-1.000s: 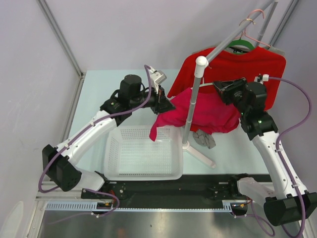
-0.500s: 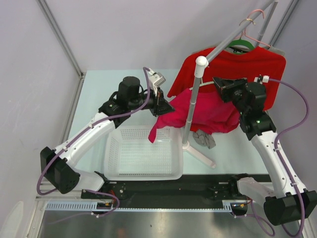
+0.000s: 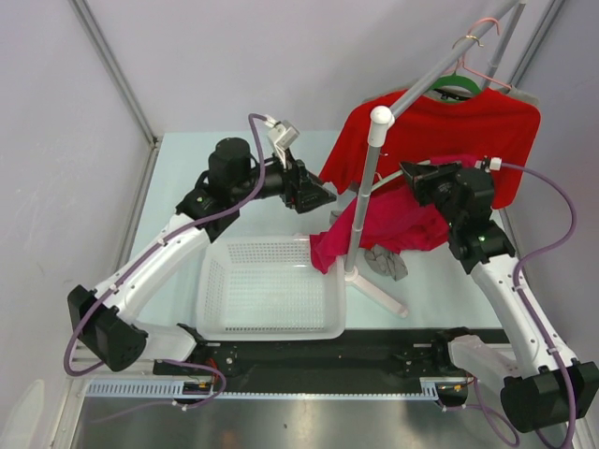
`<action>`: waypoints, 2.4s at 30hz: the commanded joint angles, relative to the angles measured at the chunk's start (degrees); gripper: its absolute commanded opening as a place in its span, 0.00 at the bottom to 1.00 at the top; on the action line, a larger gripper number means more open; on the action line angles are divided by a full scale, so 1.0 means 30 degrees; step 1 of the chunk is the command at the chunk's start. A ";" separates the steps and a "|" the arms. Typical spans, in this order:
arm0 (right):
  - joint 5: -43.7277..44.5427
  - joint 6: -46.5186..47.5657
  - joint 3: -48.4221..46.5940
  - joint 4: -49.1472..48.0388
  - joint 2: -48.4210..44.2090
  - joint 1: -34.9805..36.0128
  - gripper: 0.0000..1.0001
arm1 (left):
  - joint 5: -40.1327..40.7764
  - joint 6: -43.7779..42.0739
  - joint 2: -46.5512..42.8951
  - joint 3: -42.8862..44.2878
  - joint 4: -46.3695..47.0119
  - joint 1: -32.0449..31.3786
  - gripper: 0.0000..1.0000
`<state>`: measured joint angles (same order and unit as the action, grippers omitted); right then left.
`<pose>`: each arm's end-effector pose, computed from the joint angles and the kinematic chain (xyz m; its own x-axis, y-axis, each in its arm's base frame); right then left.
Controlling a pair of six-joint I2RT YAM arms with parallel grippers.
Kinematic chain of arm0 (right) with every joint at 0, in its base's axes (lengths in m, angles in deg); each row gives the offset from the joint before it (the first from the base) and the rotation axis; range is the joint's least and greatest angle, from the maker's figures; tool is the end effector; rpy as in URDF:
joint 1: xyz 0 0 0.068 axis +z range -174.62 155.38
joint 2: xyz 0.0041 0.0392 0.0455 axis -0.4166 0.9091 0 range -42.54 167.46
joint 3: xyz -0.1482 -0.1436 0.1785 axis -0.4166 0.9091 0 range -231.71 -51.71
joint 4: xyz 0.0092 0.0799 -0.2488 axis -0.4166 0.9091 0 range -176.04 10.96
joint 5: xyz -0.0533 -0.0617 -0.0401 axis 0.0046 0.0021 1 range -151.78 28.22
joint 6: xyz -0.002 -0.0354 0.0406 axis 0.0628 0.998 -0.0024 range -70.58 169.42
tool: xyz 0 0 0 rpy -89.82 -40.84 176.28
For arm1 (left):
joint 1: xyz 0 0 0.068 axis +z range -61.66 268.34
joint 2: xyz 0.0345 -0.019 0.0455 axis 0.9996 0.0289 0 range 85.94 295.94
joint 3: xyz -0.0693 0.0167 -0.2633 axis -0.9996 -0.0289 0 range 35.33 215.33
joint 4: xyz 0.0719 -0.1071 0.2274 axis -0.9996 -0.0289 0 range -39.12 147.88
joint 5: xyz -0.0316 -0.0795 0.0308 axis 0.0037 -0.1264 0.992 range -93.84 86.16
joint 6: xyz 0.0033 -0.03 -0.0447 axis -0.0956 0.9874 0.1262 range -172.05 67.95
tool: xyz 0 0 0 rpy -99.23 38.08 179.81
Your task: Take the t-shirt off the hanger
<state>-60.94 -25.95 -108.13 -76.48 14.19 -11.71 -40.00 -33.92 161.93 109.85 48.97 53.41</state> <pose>0.2228 0.0505 0.3741 -0.2448 0.9364 -0.2513 0.1087 0.2841 0.9526 0.2370 -0.1910 0.4047 -0.4322 -0.0045 -0.9018 0.8456 0.3454 -0.4070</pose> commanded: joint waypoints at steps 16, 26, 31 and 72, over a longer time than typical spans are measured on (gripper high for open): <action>0.3381 -0.7599 0.0088 0.1030 -0.2034 0.1118 0.00 | 0.0247 0.2629 0.4260 0.3899 0.6719 -0.1771 0.46; 0.3498 -0.7952 -0.0088 0.1119 -0.2093 0.1557 0.00 | 0.1097 0.1662 0.5607 0.5656 0.5666 -0.2943 0.45; 0.3791 -0.7834 -0.0323 0.1295 -0.2240 0.1849 0.00 | 0.1478 0.1603 0.6194 0.5862 0.5664 -0.2944 0.41; 0.3790 -0.6839 -0.1084 0.1469 -0.1859 0.1881 0.00 | 0.1504 0.1459 0.6431 0.5893 0.4407 -0.2270 0.46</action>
<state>-50.25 -46.74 -107.67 -69.55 9.93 -5.00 -34.91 -28.13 185.27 128.50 60.42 46.74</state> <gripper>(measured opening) 0.067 0.467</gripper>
